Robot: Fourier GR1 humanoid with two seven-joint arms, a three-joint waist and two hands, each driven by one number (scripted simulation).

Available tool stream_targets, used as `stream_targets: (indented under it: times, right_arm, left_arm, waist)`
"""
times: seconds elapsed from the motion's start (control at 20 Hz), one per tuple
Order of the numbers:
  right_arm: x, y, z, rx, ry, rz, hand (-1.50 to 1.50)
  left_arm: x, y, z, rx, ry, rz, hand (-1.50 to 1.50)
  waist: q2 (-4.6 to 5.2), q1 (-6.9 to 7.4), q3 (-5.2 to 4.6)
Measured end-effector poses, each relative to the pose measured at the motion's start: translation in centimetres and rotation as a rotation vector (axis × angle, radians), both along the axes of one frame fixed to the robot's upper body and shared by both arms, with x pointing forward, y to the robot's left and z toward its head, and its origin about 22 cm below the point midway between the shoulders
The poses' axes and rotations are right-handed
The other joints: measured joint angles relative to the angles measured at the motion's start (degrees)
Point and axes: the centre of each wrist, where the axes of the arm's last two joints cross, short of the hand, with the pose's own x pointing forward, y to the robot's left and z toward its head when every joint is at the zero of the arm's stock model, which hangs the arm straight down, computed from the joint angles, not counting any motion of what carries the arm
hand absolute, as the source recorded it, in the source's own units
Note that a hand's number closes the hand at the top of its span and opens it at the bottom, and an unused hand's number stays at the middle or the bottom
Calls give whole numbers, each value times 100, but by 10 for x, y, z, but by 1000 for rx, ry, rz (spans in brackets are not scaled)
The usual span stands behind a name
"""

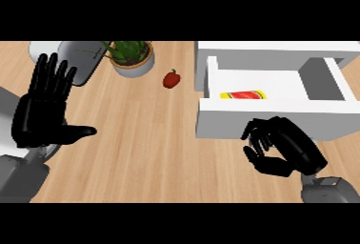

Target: Pick up the cup, place it into the drawer and close the drawer

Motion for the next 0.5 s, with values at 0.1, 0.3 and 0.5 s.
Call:
stream_targets:
  times: [0.1,0.3,0.5]
  right_arm:
    - [7,4,-14,-27,9,-10,-150]
    - [32,12,-33,-93,26,-21,-150]
    - [52,16,-54,-152,55,-21,-150]
  left_arm:
    - [-8,9,-3,-1,-2,5,-150]
    - [-20,27,-12,1,2,7,-150]
    - [-28,37,-20,-6,-3,8,-150]
  waist:
    - [1,-13,1]
    - [7,-18,1]
    - [9,-30,1]
